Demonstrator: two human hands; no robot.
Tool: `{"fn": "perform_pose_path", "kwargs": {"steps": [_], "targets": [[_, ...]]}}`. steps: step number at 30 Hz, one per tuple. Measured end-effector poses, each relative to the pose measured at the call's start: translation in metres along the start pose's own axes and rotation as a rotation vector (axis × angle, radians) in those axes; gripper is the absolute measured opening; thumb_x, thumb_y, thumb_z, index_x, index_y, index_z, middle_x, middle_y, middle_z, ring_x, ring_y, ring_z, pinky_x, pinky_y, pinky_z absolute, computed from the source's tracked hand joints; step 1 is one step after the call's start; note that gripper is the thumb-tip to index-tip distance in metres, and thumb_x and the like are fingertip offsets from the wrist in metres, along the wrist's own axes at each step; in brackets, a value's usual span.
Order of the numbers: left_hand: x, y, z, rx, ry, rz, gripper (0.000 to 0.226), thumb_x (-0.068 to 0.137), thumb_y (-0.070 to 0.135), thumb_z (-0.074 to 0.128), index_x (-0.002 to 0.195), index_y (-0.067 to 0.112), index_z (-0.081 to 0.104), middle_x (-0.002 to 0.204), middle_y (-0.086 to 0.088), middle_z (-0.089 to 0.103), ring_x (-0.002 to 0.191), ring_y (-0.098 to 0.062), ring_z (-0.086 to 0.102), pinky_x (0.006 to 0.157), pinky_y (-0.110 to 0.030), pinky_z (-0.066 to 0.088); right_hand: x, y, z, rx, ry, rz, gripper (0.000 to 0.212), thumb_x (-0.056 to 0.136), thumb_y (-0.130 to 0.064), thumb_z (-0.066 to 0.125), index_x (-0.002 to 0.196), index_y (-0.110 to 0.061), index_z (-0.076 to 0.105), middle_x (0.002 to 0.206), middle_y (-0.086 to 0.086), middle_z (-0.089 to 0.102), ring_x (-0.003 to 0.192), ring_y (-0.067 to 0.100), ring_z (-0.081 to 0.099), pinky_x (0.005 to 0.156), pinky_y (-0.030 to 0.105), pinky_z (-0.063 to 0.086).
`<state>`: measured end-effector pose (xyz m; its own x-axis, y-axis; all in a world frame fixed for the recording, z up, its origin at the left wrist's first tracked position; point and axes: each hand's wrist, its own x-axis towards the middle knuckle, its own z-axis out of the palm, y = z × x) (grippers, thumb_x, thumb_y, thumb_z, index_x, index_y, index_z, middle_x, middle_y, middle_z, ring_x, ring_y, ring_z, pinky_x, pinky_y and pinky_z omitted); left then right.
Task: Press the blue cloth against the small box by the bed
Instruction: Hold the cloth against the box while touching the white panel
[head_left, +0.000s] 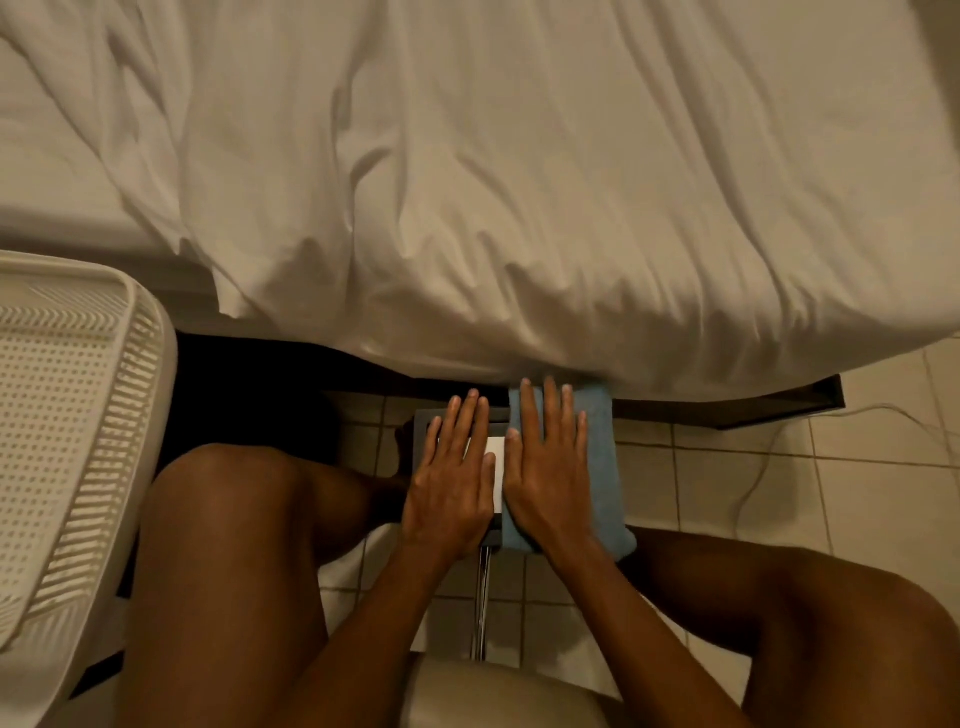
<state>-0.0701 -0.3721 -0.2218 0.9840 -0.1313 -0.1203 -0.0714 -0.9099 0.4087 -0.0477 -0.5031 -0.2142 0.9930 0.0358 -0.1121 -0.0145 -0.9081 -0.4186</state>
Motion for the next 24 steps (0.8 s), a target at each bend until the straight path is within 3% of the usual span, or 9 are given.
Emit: {"fn": "perform_pose_path", "kwargs": {"steps": [3,9,14,24], "targets": [[0.001,0.0,0.001,0.013,0.009,0.006,0.06,0.104,0.033,0.019,0.159,0.015,0.0,0.168,-0.002,-0.005,0.155,-0.014,-0.008,0.126,-0.037,0.006,0.02,-0.002,0.002,-0.049,0.006,0.038,0.057,0.105,-0.04,0.019,0.159,-0.021,0.019,0.167,0.009,0.015,0.156,0.02,0.0,0.126,0.042,-0.002],[-0.001,-0.001,0.002,-0.003,0.005,-0.001,0.059,0.106,0.032,0.022,0.159,0.015,0.002,0.168,-0.001,-0.004,0.154,-0.013,-0.008,0.126,-0.039,0.009,-0.02,0.0,0.003,0.022,-0.031,-0.038,0.061,0.105,-0.042,0.017,0.161,-0.023,0.001,0.169,0.004,-0.008,0.155,0.018,-0.013,0.126,0.041,-0.004],[0.001,0.001,0.0,0.012,0.021,0.012,0.059,0.105,0.031,0.021,0.159,0.014,0.002,0.168,-0.002,-0.005,0.154,-0.014,-0.009,0.126,-0.036,0.004,0.013,0.001,-0.001,0.043,0.006,-0.035,0.06,0.106,-0.036,0.024,0.161,-0.02,0.007,0.168,0.01,0.002,0.156,0.02,-0.006,0.127,0.045,0.004],[0.0,0.0,0.0,-0.021,0.021,0.006,0.059,0.105,0.031,0.021,0.159,0.015,0.002,0.168,-0.001,-0.003,0.154,-0.013,-0.008,0.126,-0.036,0.005,-0.019,0.01,0.007,-0.004,-0.022,-0.058,0.063,0.104,-0.037,0.026,0.161,-0.019,0.005,0.169,0.006,-0.006,0.156,0.021,-0.008,0.126,0.046,0.002]]}}
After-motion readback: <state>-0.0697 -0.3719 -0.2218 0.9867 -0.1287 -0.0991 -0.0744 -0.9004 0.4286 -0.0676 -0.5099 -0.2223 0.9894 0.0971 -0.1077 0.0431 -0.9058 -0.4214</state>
